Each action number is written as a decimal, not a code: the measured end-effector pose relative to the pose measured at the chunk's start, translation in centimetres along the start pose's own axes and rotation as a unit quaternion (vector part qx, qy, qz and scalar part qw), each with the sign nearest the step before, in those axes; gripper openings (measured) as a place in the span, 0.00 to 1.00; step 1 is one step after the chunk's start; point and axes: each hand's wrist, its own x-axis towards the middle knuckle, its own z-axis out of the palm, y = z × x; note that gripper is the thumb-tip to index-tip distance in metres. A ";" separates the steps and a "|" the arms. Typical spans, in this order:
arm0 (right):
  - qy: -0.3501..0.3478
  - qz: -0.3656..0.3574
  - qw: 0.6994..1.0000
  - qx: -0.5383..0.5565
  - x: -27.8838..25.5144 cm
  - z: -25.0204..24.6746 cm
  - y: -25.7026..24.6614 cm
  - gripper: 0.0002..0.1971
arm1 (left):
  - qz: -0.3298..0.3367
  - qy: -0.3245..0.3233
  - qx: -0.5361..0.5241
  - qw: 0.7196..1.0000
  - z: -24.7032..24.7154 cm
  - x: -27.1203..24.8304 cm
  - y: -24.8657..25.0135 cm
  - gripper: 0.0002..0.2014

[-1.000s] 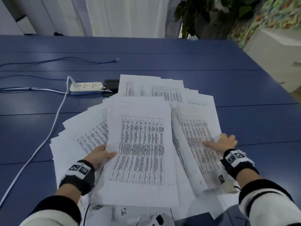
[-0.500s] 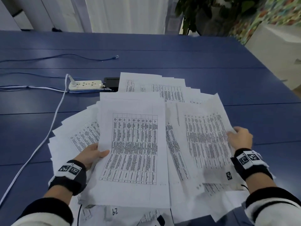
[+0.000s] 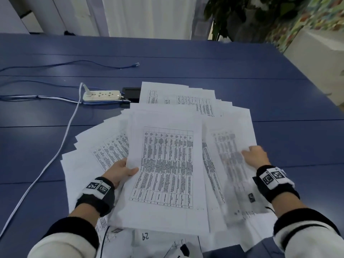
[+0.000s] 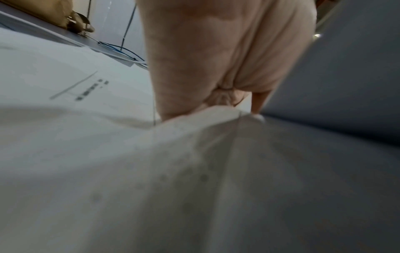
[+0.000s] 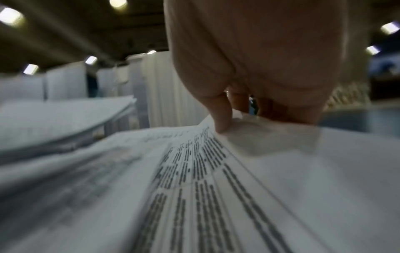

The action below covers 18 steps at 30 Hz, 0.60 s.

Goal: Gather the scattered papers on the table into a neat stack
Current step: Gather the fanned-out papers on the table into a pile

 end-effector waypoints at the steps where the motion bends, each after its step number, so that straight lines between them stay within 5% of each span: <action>1: -0.035 0.004 0.999 0.034 -0.3 0.8 -0.3 0.14 | 0.004 -0.005 0.009 1.000 0.6 0.1 0.2 0.13; 4: -0.073 0.003 0.990 0.124 -1.4 2.8 -1.8 0.10 | 0.026 -0.027 0.017 0.999 2.6 0.5 0.5 0.11; 7: -0.109 -0.010 0.982 0.153 -2.8 3.6 -3.4 0.28 | 0.041 -0.022 0.009 0.999 3.6 0.4 0.6 0.09; 12: -0.104 -0.051 0.981 0.156 -3.0 4.6 -3.4 0.14 | 0.082 0.118 -0.018 0.989 0.0 -0.5 -0.5 0.16; 18: -0.060 -0.039 0.964 0.256 -3.9 6.0 -5.1 0.17 | 0.030 0.277 0.056 0.959 -3.0 -1.1 -2.4 0.19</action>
